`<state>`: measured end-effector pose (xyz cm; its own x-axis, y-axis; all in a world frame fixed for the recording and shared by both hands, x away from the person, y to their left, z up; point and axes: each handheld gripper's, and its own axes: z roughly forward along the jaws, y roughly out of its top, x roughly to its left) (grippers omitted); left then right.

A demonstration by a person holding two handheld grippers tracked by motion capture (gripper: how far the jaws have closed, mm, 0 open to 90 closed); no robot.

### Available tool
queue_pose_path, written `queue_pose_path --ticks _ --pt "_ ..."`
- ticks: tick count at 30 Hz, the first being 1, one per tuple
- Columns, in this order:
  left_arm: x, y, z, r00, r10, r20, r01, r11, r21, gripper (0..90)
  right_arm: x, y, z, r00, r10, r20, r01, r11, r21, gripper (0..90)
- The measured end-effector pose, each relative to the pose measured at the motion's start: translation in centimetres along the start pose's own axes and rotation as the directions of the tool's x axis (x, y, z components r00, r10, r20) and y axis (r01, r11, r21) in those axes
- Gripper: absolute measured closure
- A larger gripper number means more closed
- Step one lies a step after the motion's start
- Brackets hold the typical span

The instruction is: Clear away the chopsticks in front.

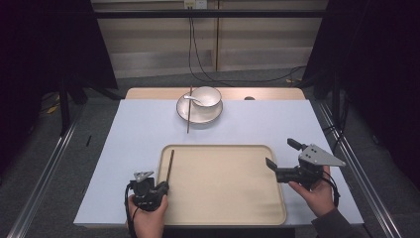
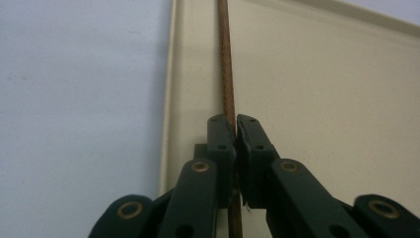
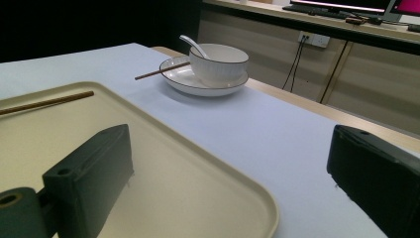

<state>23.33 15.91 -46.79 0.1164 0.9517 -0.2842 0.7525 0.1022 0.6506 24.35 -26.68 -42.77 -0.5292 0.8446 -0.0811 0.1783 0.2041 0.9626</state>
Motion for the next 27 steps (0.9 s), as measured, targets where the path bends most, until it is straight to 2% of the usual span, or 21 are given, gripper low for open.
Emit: queue_pose_path --ticks 5,9,13,14,15,16,19,21,23,26,27 --pt "-0.2 0.3 0.7 0.9999 -0.015 0.000 0.015 0.9999 -0.003 85.1 0.0 0.0 0.0 1.0000 -0.003 -0.007 0.003 1.000 0.005 3.5" --pt "0.0 0.4 0.7 1.0000 -0.003 -0.001 0.003 1.0000 0.002 84.6 0.0 0.0 0.0 1.0000 -0.001 -0.009 0.001 1.000 0.000 3.5" --pt "-0.1 0.6 0.7 0.9999 -0.013 0.008 0.013 0.9998 -0.018 78.5 0.0 0.0 0.0 1.0000 -0.002 -0.001 0.002 1.000 0.004 3.5" --pt "0.0 0.8 0.6 1.0000 0.004 0.009 -0.004 0.9997 -0.025 76.4 0.0 0.0 0.0 1.0000 -0.006 -0.003 0.006 1.000 0.002 3.5" --pt "-0.1 1.0 0.6 0.9999 0.001 0.016 -0.001 0.9993 -0.036 74.6 0.0 0.0 0.0 1.0000 -0.006 -0.003 0.006 1.000 0.000 3.6" --pt "-0.1 1.4 0.4 0.9998 0.015 0.016 -0.014 0.9989 -0.044 73.3 0.0 0.0 0.0 1.0000 -0.004 -0.002 0.004 1.000 0.004 3.6" --pt "-0.2 2.9 0.2 0.9990 0.023 0.039 -0.020 0.9959 -0.088 68.0 0.0 0.0 0.0 1.0000 -0.006 -0.003 0.006 1.000 0.002 3.6" --pt "-0.2 4.0 0.2 0.9977 0.051 0.046 -0.045 0.9910 -0.126 64.5 0.0 0.0 0.0 1.0000 -0.004 -0.004 0.004 1.000 0.003 3.7" --pt "-0.2 5.2 0.3 0.9959 0.046 0.078 -0.033 0.9878 -0.152 60.3 0.0 0.0 0.0 1.0000 0.000 -0.008 0.000 1.000 0.001 3.7" --pt "-0.2 6.9 0.8 0.9941 0.054 0.094 -0.037 0.9833 -0.178 55.0 -0.1 0.0 0.0 1.0000 -0.003 -0.006 0.003 1.000 -0.002 3.7" --pt "-0.1 7.4 0.9 0.9938 0.044 0.102 -0.026 0.9846 -0.173 54.8 -0.1 0.0 0.0 1.0000 -0.002 -0.008 0.002 1.000 0.001 3.7"
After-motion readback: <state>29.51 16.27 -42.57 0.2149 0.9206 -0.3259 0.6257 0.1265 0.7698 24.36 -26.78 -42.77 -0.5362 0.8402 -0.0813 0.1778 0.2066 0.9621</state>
